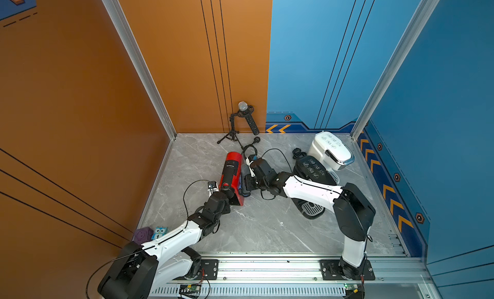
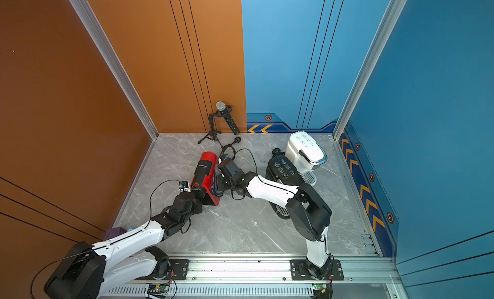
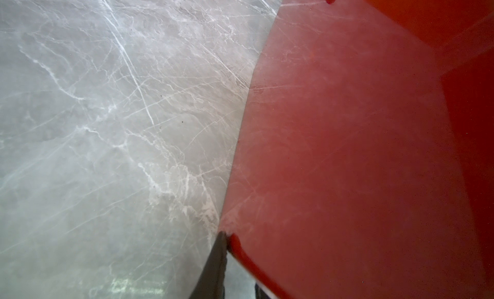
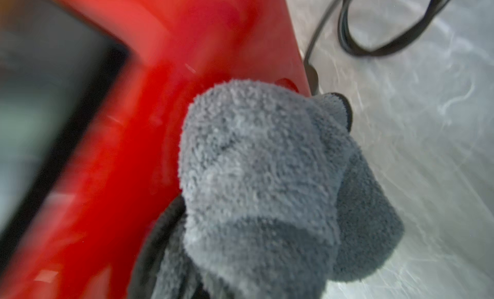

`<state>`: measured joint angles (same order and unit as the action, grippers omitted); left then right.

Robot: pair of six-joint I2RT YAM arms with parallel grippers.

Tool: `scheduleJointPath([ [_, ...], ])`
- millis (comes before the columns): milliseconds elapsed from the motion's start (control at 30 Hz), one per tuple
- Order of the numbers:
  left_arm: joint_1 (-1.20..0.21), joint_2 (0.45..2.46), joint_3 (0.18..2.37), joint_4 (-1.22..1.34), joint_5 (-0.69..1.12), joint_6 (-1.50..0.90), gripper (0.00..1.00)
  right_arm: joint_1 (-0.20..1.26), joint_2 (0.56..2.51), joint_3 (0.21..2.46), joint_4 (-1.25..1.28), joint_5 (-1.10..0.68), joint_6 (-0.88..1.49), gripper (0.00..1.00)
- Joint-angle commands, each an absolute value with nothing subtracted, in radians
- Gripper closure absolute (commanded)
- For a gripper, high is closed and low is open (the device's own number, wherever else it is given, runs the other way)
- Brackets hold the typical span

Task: Wipe the surface of a coffee machine
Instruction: Wipe the dirt from the surface of the coffee machine.

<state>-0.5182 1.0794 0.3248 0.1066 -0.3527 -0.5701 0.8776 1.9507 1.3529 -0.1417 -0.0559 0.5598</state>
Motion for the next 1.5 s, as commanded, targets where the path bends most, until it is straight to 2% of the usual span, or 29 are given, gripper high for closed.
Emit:
scheduleJointPath([
  [0,-0.522,1.106,0.34,0.098,-0.282,-0.572,0.98,0.922,2.04,1.325,-0.118,-0.132,0.571,0.88],
  [167,-0.523,1.112,0.349,0.098,-0.279,-0.568,0.98,0.918,2.037,1.358,-0.133,-0.149,0.567,0.88],
  [433,-0.526,1.119,0.356,0.1,-0.278,-0.559,0.98,0.918,1.823,1.485,-0.222,-0.134,0.528,0.87],
  [567,-0.528,1.13,0.361,0.099,-0.275,-0.557,0.97,0.898,1.79,1.535,-0.238,-0.128,0.518,0.87],
  [833,-0.526,1.134,0.367,0.098,-0.269,-0.533,0.98,0.805,1.917,1.635,-0.242,-0.121,0.51,0.87],
  [1000,-0.525,1.158,0.373,0.098,-0.26,-0.534,0.97,0.731,2.065,1.887,-0.352,-0.112,0.479,0.87],
  [1067,-0.523,1.17,0.38,0.095,-0.252,-0.531,0.92,0.714,2.157,2.004,-0.425,-0.113,0.466,0.87],
  [1133,-0.523,1.173,0.392,0.079,-0.25,-0.532,0.84,0.709,2.224,2.097,-0.475,-0.14,0.47,0.87],
  [1200,-0.523,1.161,0.409,0.042,-0.244,-0.532,0.67,0.709,2.255,2.129,-0.499,-0.159,0.472,0.87],
  [1300,-0.526,1.114,0.446,-0.05,-0.255,-0.536,0.46,0.709,2.23,2.077,-0.486,-0.137,0.463,0.87],
  [1367,-0.527,1.065,0.463,-0.111,-0.268,-0.545,0.37,0.709,2.207,2.031,-0.467,-0.137,0.465,0.87],
  [1467,-0.526,0.978,0.464,-0.159,-0.279,-0.551,0.33,0.709,2.167,1.966,-0.44,-0.14,0.473,0.87],
])
